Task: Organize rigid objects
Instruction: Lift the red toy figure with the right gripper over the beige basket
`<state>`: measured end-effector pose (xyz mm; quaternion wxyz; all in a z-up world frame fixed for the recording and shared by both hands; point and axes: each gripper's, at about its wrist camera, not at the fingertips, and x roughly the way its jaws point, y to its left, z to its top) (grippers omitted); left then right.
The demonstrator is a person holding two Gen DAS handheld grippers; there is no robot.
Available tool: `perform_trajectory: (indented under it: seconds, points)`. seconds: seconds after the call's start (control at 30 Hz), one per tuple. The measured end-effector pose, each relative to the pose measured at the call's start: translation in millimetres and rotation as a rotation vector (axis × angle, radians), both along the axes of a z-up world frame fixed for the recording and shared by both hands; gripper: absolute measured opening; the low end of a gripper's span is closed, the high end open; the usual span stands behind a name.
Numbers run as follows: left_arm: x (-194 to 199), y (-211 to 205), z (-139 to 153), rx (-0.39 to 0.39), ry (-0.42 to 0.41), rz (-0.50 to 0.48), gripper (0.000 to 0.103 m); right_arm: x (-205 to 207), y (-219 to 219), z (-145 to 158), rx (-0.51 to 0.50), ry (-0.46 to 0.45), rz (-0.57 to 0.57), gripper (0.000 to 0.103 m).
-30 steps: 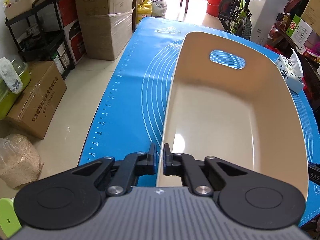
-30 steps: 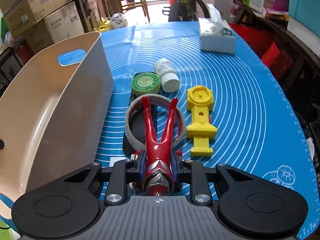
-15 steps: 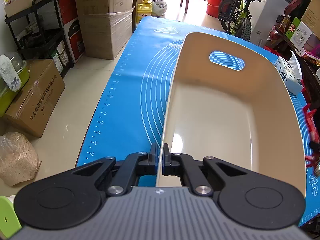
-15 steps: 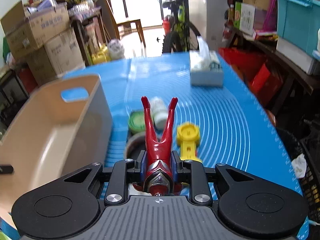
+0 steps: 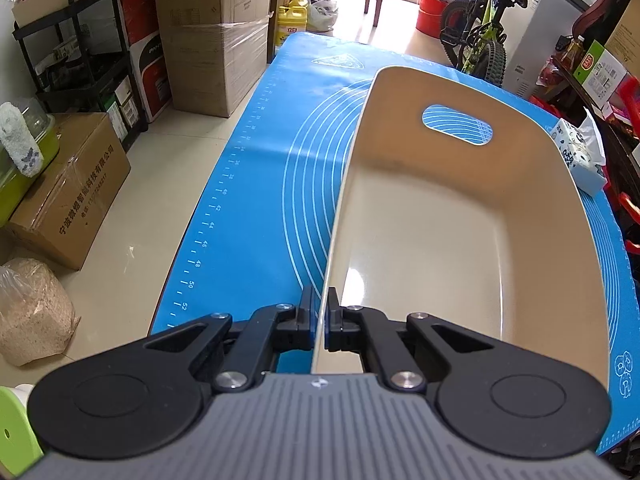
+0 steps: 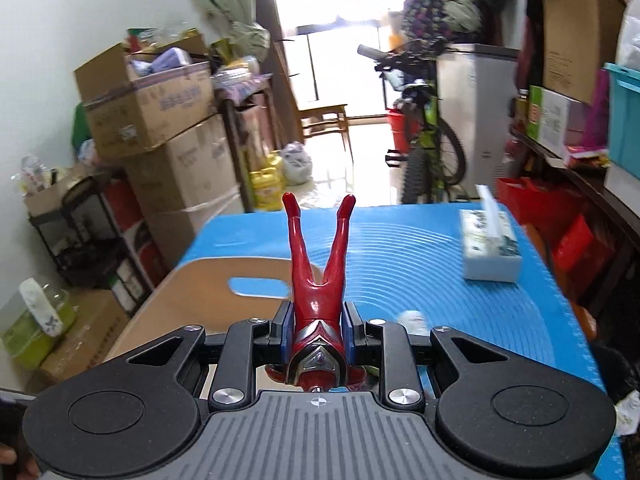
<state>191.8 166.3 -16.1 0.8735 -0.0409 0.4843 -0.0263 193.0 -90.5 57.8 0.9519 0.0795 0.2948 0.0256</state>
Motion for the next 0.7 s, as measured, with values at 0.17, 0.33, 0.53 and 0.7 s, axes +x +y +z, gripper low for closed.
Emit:
perform_trajectory:
  seconds: [0.17, 0.33, 0.53, 0.7]
  points:
    - [-0.2, -0.4, 0.5, -0.001, 0.0, 0.0, 0.005, 10.3, 34.6, -4.8, 0.016, 0.029, 0.08, 0.034]
    - [0.1, -0.1, 0.5, -0.003, 0.001, 0.004, 0.005, 16.8, 75.0, -23.2, 0.0, 0.095, 0.146, 0.033]
    - [0.3, -0.2, 0.4, -0.006, 0.001, 0.004, 0.005, 28.2, 107.3, -55.1, -0.022, 0.218, 0.184, 0.033]
    - [0.3, 0.0, 0.4, -0.005, 0.001, 0.004, 0.005, 28.8, 121.7, -75.6, -0.057, 0.298, 0.218, 0.033]
